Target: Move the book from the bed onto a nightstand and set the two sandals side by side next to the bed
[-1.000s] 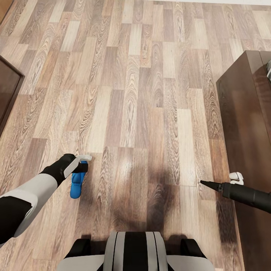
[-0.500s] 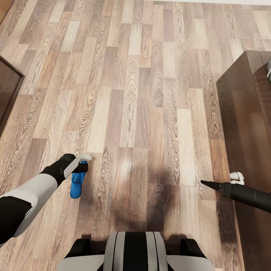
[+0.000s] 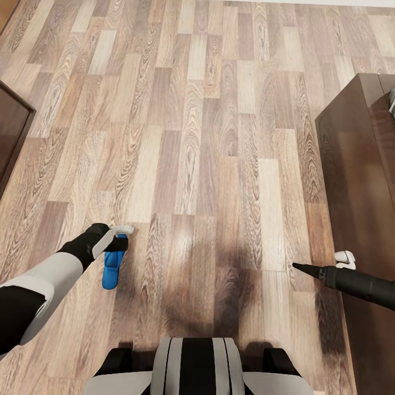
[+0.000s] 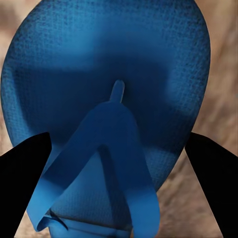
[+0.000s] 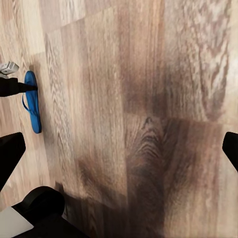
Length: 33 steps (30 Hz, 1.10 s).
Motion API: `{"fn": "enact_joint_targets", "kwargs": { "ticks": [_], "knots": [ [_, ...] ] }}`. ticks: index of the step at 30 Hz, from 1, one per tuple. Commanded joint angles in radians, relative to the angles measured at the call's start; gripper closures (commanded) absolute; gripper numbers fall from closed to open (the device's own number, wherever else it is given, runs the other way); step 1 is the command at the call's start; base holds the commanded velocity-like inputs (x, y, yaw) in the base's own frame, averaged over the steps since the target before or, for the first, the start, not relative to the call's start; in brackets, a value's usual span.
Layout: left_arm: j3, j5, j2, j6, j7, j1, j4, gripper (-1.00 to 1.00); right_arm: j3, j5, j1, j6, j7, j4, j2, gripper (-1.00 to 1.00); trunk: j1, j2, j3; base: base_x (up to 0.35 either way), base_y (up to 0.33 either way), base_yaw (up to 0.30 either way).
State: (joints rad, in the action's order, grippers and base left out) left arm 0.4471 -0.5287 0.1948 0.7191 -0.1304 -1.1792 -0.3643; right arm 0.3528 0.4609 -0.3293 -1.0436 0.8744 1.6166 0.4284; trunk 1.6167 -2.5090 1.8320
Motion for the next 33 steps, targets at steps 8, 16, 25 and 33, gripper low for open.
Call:
{"fn": "enact_joint_targets", "kwargs": {
  "ticks": [8,16,25,33],
  "knots": [
    [-0.041,-0.054,0.004,0.076,-0.002,0.012,-0.096,1.0,-0.002,-0.004,0.0,-0.004,0.004,0.0,-0.003,-1.0,0.001,0.0,0.001,0.0,0.0,0.0],
    [-0.11,-0.049,0.005,0.187,-0.01,0.126,-0.393,1.0,-0.011,-0.009,0.0,-0.004,0.0,0.0,-0.007,-1.0,0.001,0.0,0.001,0.0,0.0,0.0],
    [-0.189,-0.047,0.003,0.29,-0.017,0.286,-0.788,1.0,-0.059,-0.013,-0.001,-0.004,-0.012,-0.001,-0.008,-1.0,0.001,0.0,0.001,0.0,0.0,0.0],
    [-0.241,-0.053,-0.005,0.323,-0.03,0.44,-1.051,1.0,-0.106,-0.015,-0.002,-0.004,-0.063,-0.001,-0.009,-1.0,0.001,0.0,0.001,0.0,0.0,0.0]
  ]
}}
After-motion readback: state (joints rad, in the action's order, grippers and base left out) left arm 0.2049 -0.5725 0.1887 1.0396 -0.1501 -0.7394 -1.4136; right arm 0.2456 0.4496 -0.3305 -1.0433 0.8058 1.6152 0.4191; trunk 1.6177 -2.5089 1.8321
